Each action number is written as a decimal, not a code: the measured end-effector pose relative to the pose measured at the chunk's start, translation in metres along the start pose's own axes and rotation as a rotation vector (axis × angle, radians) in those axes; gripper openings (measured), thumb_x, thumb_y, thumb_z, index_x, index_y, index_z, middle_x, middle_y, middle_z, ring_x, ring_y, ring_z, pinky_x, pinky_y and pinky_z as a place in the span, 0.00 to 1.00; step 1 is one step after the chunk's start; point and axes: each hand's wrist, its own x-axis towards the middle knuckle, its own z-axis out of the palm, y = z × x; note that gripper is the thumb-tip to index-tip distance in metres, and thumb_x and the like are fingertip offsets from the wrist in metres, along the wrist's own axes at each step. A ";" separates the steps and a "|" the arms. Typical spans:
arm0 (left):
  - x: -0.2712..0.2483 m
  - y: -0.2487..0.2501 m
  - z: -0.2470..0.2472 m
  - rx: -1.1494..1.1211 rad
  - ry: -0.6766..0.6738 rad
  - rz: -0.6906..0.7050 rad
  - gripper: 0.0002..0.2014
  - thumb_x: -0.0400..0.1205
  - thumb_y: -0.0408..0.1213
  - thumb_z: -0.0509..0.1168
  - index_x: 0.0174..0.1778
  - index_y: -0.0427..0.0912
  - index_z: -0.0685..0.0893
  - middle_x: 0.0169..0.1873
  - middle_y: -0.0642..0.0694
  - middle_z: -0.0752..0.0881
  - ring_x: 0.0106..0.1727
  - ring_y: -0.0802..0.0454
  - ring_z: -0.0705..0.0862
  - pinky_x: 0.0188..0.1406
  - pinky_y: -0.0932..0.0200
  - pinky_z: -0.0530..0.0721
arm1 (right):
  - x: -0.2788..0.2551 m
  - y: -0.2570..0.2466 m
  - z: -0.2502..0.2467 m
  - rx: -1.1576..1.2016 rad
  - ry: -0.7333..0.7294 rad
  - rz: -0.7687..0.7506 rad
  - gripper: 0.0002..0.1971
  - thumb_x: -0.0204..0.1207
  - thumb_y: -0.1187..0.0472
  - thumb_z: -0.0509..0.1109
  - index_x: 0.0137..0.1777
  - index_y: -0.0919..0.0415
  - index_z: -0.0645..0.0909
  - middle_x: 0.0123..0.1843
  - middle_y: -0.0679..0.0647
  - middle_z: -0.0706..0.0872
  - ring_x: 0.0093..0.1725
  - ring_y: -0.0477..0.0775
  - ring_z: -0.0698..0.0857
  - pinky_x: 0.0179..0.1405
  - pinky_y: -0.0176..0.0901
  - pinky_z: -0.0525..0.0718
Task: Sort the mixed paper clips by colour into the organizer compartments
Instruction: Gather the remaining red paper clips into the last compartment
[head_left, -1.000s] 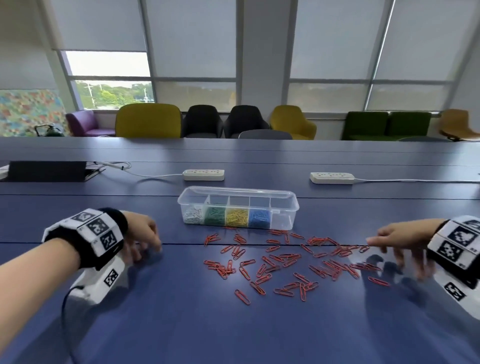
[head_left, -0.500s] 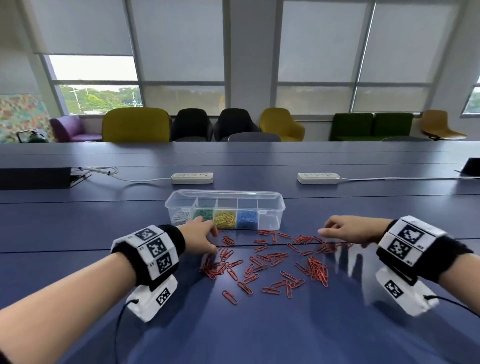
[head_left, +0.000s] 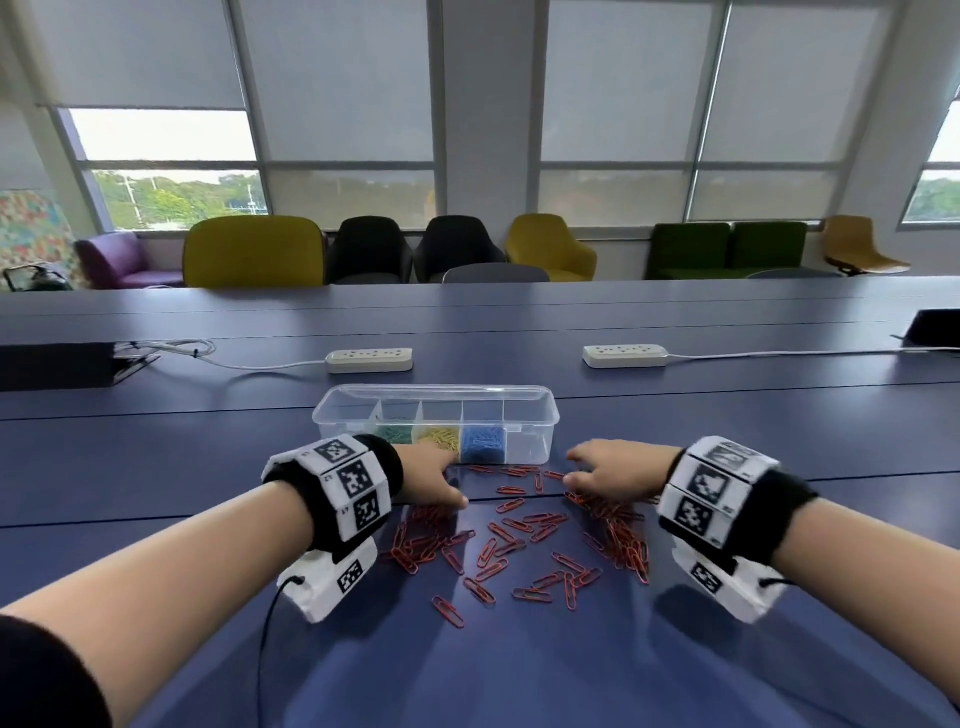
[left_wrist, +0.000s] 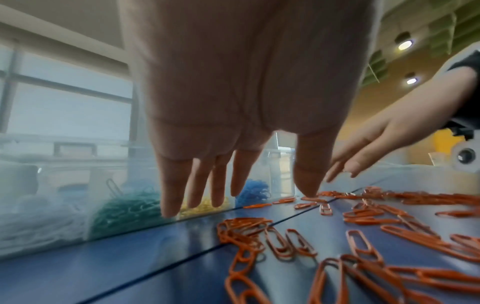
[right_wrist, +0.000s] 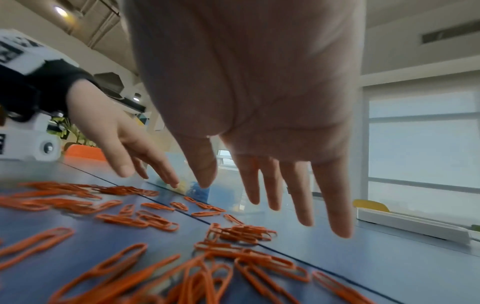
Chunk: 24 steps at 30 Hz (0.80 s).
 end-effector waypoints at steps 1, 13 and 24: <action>0.002 0.004 0.001 0.042 -0.029 0.002 0.35 0.82 0.54 0.60 0.80 0.38 0.59 0.79 0.40 0.63 0.78 0.44 0.65 0.77 0.52 0.65 | 0.009 -0.004 0.000 -0.007 -0.018 -0.016 0.24 0.85 0.52 0.55 0.76 0.66 0.67 0.76 0.61 0.72 0.74 0.60 0.72 0.74 0.50 0.69; -0.010 0.014 -0.011 -0.062 -0.045 0.228 0.24 0.84 0.43 0.61 0.77 0.47 0.69 0.75 0.48 0.70 0.75 0.49 0.69 0.73 0.59 0.64 | -0.002 -0.011 -0.006 0.043 -0.030 -0.206 0.21 0.83 0.63 0.56 0.76 0.57 0.70 0.75 0.57 0.73 0.74 0.55 0.71 0.73 0.40 0.66; -0.021 -0.006 0.009 -0.138 -0.027 0.009 0.27 0.77 0.44 0.71 0.72 0.46 0.73 0.68 0.42 0.69 0.63 0.42 0.81 0.45 0.56 0.86 | -0.011 0.007 0.011 0.092 -0.027 -0.038 0.22 0.81 0.46 0.61 0.70 0.57 0.74 0.68 0.59 0.76 0.68 0.54 0.74 0.72 0.46 0.71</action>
